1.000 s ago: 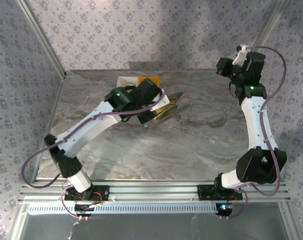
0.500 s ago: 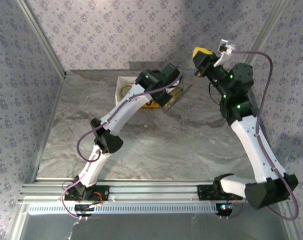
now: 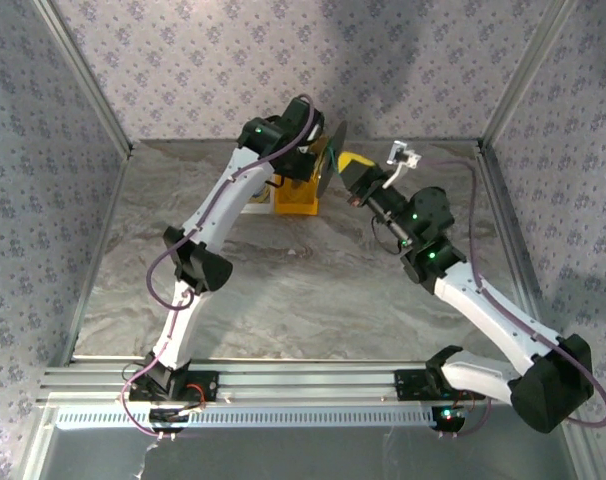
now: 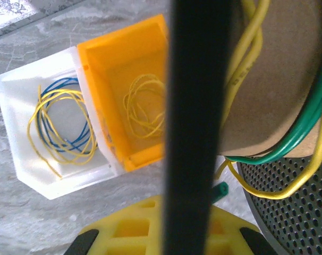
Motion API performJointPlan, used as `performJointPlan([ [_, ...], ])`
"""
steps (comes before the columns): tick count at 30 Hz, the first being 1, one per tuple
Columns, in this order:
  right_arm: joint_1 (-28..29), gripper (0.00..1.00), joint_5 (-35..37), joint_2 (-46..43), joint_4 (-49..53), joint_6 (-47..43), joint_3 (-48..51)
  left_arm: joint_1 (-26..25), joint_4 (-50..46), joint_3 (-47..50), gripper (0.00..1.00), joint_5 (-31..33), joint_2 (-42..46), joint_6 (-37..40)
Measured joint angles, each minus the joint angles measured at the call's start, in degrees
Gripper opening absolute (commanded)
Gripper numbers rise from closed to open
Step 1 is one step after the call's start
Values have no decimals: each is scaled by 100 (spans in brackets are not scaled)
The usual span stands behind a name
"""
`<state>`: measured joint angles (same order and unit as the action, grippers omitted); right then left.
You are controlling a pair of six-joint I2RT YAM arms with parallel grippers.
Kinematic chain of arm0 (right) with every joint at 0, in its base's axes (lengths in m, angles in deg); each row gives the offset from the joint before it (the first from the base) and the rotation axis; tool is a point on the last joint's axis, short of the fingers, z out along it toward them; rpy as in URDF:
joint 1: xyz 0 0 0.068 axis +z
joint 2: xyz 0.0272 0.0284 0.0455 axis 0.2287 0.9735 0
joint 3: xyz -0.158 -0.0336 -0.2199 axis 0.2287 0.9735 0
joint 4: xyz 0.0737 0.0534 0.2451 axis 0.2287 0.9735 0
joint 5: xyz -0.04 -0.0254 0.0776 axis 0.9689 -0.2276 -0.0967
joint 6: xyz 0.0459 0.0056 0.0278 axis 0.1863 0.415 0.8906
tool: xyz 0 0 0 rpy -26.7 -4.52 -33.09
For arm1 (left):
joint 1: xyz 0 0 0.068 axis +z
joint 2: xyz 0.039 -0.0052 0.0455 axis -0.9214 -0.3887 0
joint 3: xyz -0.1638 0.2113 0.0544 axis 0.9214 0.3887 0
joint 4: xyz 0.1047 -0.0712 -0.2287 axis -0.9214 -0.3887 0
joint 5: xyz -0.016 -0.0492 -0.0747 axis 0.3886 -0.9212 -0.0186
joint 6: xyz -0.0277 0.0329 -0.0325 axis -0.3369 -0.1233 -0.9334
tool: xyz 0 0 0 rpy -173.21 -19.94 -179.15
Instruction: Wrap the cables
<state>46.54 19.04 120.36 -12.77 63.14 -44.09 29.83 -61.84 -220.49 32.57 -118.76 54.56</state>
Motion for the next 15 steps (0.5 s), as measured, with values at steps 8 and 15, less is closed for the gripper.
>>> performJointPlan([
  [8, 114, 0, 691, -431, -455, 859, 1482, 184, 793, 116, 0, -546, 278, -533],
  [15, -367, 0, 929, -752, -916, 1491, 1908, 181, 1644, 382, 0, -1320, 868, -1064],
])
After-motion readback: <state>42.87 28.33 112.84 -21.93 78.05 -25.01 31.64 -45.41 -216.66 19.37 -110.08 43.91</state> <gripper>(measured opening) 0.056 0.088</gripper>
